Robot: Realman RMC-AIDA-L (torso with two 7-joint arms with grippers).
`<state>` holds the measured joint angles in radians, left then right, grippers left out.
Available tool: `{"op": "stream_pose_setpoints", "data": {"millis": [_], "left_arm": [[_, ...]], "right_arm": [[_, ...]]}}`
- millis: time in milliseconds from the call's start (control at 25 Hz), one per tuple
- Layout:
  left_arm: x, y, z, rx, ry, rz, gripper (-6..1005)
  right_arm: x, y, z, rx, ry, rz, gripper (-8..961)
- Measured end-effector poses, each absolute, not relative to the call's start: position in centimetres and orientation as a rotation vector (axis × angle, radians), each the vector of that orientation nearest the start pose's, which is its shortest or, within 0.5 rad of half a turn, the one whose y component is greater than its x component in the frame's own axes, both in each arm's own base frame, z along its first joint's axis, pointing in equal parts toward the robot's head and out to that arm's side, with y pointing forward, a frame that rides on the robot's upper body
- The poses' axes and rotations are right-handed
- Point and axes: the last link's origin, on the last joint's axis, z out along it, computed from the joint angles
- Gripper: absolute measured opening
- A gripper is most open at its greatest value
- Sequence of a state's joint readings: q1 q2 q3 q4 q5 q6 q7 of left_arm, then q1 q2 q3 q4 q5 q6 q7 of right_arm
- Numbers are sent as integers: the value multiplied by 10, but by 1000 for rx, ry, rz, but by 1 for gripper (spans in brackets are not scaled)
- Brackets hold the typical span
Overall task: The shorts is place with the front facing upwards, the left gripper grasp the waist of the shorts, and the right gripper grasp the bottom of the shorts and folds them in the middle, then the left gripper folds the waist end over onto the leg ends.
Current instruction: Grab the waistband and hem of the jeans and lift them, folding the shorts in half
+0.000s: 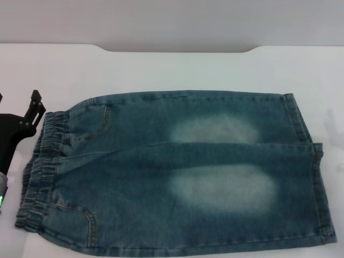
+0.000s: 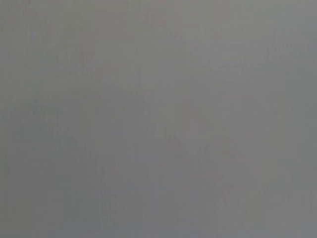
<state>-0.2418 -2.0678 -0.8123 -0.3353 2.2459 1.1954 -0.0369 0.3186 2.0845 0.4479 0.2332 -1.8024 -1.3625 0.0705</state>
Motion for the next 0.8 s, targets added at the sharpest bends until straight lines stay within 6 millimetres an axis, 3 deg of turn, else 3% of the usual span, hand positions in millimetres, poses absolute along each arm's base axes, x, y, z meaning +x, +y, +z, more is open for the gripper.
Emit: {"op": "stream_pose_setpoints", "data": {"millis": [560, 800], "left_arm": [[-339, 282, -27, -1576, -572, -677, 842], [-329, 291, -23, -1631, -577, -765, 841]], "right_arm": [[335, 283, -19, -1491, 546, 750, 654], [324, 294, -9, -1520, 534, 832, 653]]}}
